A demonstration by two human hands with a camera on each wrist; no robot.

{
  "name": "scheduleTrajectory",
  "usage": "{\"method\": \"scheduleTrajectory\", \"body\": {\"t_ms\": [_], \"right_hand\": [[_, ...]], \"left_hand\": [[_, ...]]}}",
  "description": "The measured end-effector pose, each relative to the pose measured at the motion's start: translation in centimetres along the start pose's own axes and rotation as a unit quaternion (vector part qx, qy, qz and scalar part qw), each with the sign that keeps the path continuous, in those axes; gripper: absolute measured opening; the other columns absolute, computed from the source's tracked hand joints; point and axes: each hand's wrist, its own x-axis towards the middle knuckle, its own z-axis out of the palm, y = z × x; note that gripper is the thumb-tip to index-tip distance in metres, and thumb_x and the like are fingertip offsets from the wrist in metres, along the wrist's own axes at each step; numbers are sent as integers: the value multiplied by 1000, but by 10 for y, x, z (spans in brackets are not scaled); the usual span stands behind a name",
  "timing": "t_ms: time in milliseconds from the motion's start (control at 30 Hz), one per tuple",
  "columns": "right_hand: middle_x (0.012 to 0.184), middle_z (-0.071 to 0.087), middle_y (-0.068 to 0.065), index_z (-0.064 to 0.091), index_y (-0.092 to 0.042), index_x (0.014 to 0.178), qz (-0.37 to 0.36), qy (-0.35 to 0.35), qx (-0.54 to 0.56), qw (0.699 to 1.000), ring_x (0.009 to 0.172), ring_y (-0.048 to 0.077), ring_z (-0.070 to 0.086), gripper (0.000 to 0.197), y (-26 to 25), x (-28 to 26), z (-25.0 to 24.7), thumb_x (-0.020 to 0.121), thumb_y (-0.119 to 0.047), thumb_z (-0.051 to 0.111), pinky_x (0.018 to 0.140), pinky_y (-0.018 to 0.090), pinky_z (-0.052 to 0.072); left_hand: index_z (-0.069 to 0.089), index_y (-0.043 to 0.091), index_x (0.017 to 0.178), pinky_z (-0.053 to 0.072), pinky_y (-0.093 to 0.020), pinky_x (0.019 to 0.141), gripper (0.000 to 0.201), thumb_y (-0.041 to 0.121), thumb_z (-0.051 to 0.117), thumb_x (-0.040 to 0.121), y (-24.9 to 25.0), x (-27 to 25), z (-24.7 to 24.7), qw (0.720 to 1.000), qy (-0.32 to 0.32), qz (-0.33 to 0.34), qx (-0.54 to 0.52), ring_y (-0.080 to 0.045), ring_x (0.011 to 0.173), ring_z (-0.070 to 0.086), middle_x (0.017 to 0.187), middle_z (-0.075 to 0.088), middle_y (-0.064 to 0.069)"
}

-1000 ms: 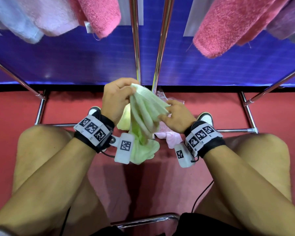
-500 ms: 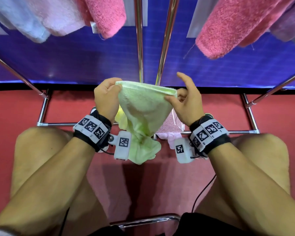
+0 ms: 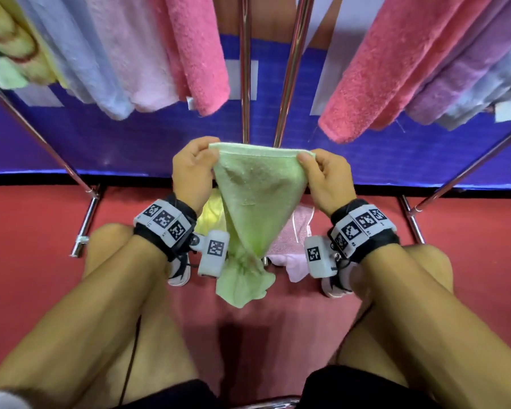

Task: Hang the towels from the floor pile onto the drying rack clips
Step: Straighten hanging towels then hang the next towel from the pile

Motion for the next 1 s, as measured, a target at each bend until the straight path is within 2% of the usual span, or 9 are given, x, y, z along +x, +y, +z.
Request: {"method": "scheduleTrajectory", "body": {"t_ms": [67,133,233,300,400,633,800,900,1000], "right_hand": [[56,45,-5,50,-16,61,-23,6,-15,1000,55,3,37,40,-22,6,-14,98,-31,56,57,24,35],[57,43,-11,50,-18,62,-51,17,-17,998,55,3,38,38,-48,14,-31,98,-28,56,56,19,32],[63,50,1,58,-5,70,-102,46,-6,994,61,8,40,37,-91,25,-59,98,-28,56,59,27,35],[65,52,8,59,-1,72,-127,66,-4,990,63,11,41,37,-117,33,-75,96,-29,56,61,32,36],[62,44,4,55,-1,67,-145,90,10,985,61,12,37,41,-154,42,-100,94,-30,57,58,32,32],[61,38,-2,50,0,64,-183,126,43,974,57,9,32,44,-235,55,-154,94,-30,59,54,29,28],[58,37,-9,47,-16,58,-204,142,13,969,52,0,33,41,-290,58,-186,93,-32,60,56,28,32],[55,49,-4,56,-9,63,-183,159,-8,970,57,14,48,44,-308,72,-201,82,-49,58,61,41,47],[55,59,-6,63,-18,60,-165,155,-4,974,62,20,60,33,-323,82,-210,81,-44,63,72,48,57]], "left_hand": [[72,20,95,49,-43,71,20,15,61,79,21,0,1,999,-5,31,10,-18,70,56,74,66,1],[71,20,95,48,-40,69,19,12,60,82,50,2,2,997,-14,70,13,-12,65,55,71,67,8],[67,20,95,48,-29,68,20,3,57,90,102,2,6,992,-30,123,-5,-4,65,58,68,68,13],[63,17,95,46,-18,58,23,-3,53,93,136,2,11,988,-38,147,-13,2,57,55,62,66,15],[62,13,96,43,-13,53,24,-8,52,93,184,-5,17,982,-34,183,-21,5,53,54,58,65,16],[65,20,95,45,-14,51,27,-5,53,95,283,-19,22,966,-48,255,-16,3,57,58,65,67,14],[68,11,104,49,-26,63,20,-1,55,94,340,-23,25,959,-42,281,-7,-12,73,60,82,67,-2],[69,8,104,50,-32,72,17,3,59,91,363,-23,25,957,-39,286,4,-17,80,61,90,70,-8],[70,3,108,54,-35,74,20,4,59,91,379,-23,26,958,-40,284,18,-17,81,64,97,72,-13]]}}
